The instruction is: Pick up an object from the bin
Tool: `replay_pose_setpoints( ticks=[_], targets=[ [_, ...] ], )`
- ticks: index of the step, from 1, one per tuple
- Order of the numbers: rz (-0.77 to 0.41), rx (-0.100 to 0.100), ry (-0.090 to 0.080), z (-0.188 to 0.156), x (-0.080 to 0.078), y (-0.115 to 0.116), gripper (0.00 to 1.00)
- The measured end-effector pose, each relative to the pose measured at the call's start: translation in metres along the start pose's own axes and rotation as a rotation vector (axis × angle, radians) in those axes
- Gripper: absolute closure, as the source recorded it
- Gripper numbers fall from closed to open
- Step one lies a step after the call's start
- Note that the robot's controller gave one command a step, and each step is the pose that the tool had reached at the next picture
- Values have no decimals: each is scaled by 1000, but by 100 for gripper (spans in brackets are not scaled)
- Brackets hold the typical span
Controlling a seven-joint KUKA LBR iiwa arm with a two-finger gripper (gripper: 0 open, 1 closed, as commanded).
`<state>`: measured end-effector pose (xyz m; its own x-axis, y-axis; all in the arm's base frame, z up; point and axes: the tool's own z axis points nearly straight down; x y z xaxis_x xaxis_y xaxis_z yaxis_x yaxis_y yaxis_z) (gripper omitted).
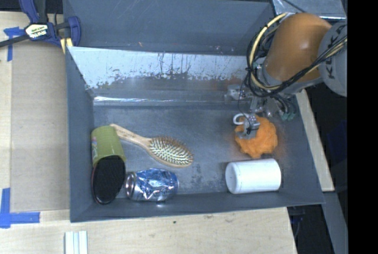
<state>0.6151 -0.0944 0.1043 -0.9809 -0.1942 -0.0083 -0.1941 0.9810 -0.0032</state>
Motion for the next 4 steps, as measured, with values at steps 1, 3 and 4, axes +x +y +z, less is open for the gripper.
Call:
replay_pose_setpoints(
  ticks=[1, 3, 4],
  targets=[
    [120, -4, -1, 20, 6, -14, 0],
    [113, -19, 0, 34, 60, -42, 100],
    [115, -13, -15, 31, 56, -44, 0]
  ],
)
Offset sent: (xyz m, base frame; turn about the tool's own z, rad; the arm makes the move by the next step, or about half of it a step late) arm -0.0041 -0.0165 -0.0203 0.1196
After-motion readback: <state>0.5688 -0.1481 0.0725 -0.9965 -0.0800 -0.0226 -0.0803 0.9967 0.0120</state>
